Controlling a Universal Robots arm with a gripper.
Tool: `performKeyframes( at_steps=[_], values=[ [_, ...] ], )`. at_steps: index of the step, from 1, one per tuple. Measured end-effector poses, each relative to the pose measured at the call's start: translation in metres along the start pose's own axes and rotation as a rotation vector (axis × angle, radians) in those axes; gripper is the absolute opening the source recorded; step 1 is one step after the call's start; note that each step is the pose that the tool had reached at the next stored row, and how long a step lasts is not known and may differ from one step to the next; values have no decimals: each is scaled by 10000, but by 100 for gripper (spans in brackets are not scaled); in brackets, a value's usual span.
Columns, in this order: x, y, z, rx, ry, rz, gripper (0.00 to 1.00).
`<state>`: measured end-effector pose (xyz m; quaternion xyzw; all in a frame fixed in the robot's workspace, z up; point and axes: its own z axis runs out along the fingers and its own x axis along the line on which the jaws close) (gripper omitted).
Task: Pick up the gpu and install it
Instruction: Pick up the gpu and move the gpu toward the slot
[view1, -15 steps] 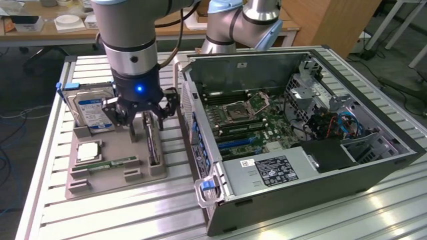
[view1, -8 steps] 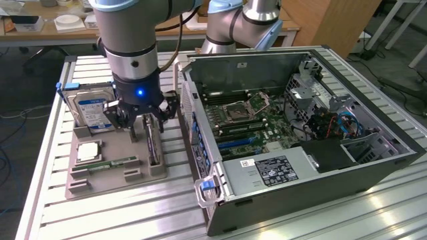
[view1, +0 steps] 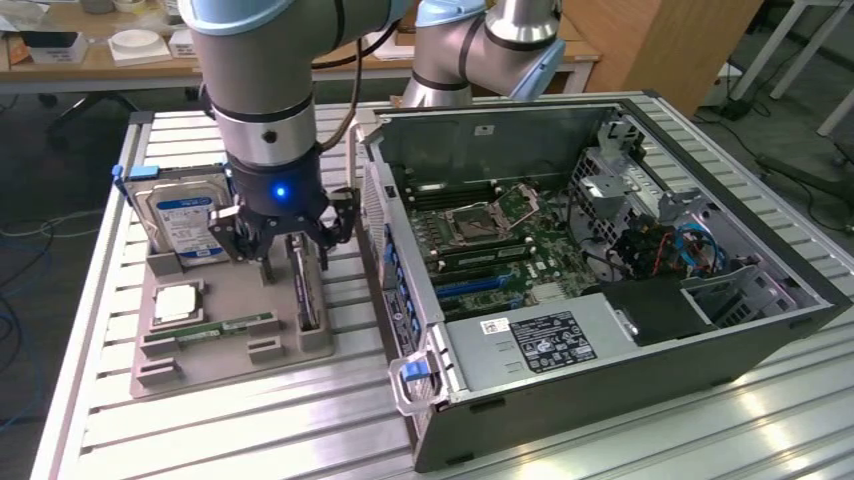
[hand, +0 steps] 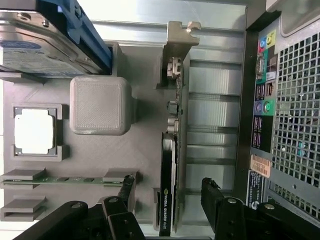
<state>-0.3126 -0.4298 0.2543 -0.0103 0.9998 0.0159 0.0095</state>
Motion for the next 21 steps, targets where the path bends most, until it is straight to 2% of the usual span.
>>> performKeyframes(
  at_steps=[2, 21],
  values=[
    [-1, 0, 11, 3, -4, 121, 65],
    [-11, -4, 138, 3, -5, 123, 65]
  ],
)
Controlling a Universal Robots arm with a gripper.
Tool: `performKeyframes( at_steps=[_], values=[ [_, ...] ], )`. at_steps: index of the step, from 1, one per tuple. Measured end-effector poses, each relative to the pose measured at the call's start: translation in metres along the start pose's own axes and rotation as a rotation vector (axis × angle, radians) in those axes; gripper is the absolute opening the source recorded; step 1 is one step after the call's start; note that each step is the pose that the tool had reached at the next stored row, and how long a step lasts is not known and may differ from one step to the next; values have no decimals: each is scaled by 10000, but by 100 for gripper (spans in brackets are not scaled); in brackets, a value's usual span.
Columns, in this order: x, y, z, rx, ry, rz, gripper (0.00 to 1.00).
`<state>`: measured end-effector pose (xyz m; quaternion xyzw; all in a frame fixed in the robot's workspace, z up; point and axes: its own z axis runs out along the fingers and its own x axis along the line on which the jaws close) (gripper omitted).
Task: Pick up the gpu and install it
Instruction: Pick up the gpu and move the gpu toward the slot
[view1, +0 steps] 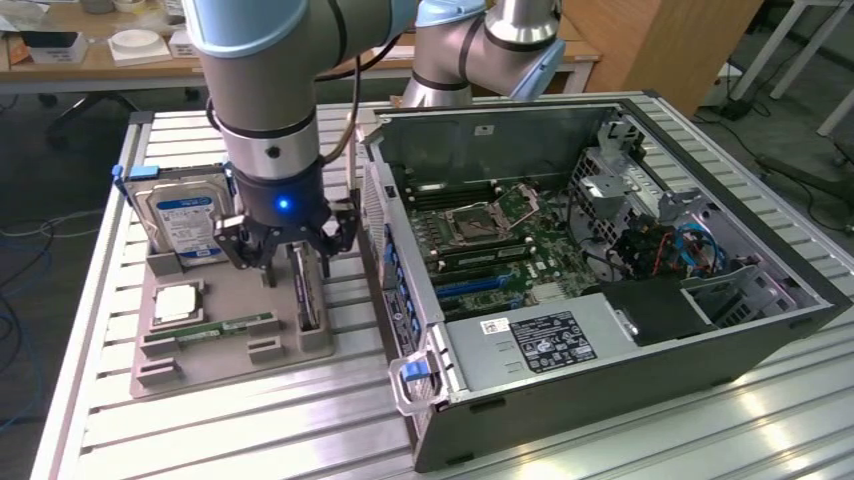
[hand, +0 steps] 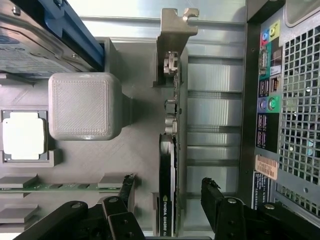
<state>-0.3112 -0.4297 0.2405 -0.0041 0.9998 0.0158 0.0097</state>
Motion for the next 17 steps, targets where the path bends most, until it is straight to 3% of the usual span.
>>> performKeyframes(
  at_steps=[17],
  values=[
    [-8, -3, 93, 0, 0, -1, 65]
  ],
)
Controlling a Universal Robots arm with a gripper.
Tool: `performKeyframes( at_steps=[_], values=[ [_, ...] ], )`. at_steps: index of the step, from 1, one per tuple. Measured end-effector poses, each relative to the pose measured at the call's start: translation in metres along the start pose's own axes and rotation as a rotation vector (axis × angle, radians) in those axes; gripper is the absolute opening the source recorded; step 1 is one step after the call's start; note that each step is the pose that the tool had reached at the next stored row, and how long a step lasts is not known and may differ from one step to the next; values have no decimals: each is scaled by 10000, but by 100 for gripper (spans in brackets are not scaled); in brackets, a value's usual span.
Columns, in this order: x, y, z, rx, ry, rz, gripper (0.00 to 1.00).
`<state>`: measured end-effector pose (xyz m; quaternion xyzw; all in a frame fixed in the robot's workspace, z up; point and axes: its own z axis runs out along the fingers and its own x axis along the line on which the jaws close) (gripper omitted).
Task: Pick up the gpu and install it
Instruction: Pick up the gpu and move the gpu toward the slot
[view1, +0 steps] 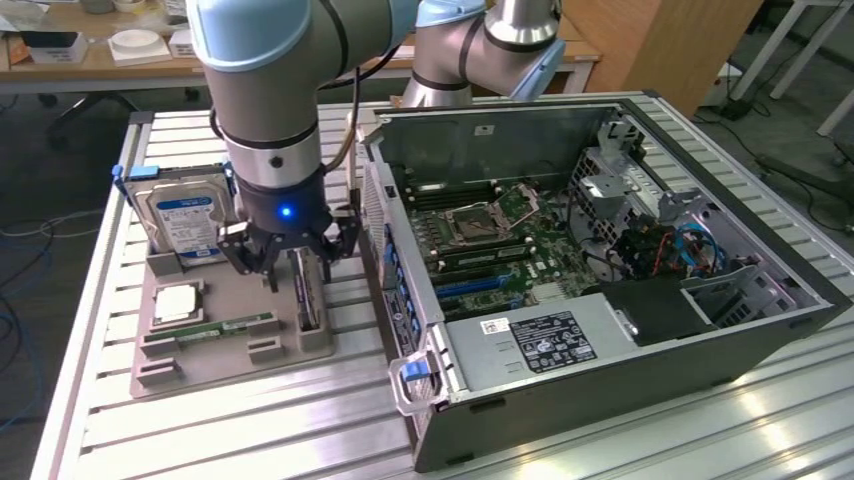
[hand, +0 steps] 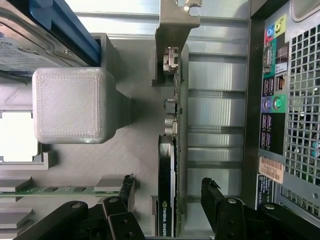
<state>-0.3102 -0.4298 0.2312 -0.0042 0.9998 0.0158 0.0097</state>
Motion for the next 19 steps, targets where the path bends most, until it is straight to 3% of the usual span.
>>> performKeyframes(
  at_steps=[19],
  values=[
    [-5, -2, 65, 1, 1, 0, 65]
  ],
)
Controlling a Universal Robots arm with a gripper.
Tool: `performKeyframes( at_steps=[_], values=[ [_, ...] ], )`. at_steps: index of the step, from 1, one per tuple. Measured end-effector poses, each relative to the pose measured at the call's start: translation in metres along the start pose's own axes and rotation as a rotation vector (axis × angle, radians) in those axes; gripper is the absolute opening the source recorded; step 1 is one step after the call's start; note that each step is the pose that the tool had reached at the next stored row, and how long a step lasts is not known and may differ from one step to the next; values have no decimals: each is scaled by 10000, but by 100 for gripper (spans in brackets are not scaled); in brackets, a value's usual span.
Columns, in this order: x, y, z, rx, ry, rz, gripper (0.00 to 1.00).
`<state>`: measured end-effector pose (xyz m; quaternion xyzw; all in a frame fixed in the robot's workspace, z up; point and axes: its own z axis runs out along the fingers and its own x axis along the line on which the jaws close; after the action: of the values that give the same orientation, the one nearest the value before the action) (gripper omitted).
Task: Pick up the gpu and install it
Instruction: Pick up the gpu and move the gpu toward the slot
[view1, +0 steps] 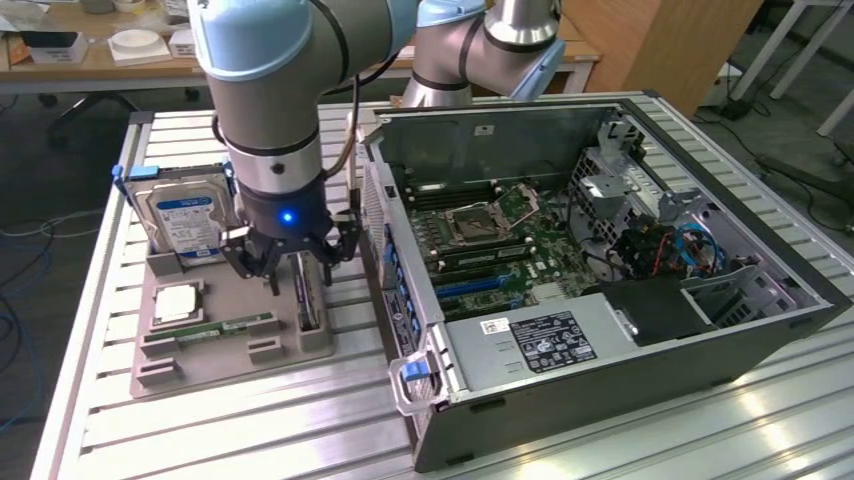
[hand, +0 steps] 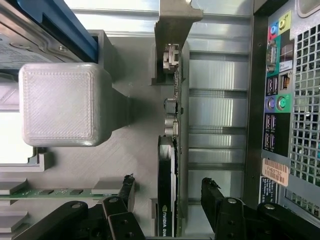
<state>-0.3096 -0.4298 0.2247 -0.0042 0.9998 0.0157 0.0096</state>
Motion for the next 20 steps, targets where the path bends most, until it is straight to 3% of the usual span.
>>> performKeyframes(
  at_steps=[9, 14, 20],
  values=[
    [-26, 16, 38, -1, -1, 0, 65],
    [-26, 86, 55, -1, -1, 7, 65],
    [12, 91, 65, -1, -7, 50, 65]
  ],
)
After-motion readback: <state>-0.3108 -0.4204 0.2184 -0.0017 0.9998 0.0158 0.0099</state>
